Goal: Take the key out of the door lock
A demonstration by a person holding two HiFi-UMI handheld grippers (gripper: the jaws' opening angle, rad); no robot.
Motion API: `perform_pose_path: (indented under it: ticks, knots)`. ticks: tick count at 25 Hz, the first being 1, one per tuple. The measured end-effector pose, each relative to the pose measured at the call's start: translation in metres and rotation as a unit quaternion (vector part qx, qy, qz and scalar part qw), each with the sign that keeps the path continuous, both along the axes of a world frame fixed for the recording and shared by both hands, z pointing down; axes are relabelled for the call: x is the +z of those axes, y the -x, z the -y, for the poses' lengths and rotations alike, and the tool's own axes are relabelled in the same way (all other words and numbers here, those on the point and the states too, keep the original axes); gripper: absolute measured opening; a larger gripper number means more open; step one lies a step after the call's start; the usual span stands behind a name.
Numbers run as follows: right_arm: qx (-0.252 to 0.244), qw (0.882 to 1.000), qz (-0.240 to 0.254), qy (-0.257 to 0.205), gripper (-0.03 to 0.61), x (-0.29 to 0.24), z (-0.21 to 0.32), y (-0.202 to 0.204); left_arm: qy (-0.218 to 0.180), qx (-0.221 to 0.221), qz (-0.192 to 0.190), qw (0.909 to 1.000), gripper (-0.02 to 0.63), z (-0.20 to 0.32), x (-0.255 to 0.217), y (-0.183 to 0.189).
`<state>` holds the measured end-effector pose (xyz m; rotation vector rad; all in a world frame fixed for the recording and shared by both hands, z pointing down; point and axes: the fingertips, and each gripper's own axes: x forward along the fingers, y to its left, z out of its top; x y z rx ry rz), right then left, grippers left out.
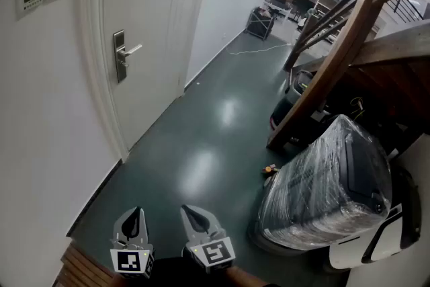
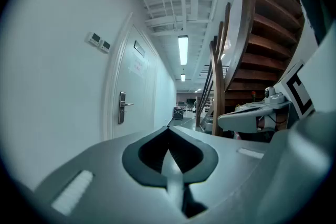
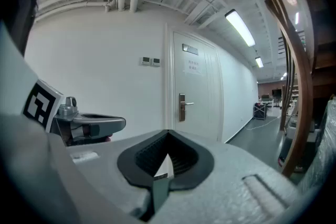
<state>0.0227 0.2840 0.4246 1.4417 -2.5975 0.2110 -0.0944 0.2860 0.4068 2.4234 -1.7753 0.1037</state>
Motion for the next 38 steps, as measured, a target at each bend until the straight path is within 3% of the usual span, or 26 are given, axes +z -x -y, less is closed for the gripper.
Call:
perform_pose_path:
  ticks: [4,15,20,38]
  knots:
    - [0.005,0.999,0.003,-0.032,-0.011,-0.022,0.018,-0.005,-0.008,0.006,-0.011,0.9999,0.017,0.019,0.0,-0.011]
    - [0.021,1.0,-0.002,-0.001,-0.009,-0.013,0.024,-0.015,-0.015,0.009,-0.008,0.9998,0.018,0.021,-0.001,-0.015]
    - [0.023,1.0,0.011,-0.012,-0.009,-0.017,0.032,-0.025,-0.014,0.006,-0.003,0.9999,0.017,0.029,-0.003,-0.023]
    - [0.019,0.999,0.031,-0.027,-0.008,-0.022,0.071,-0.109,-0.021,-0.005,0.01,0.9997,0.017,0.064,-0.012,-0.102]
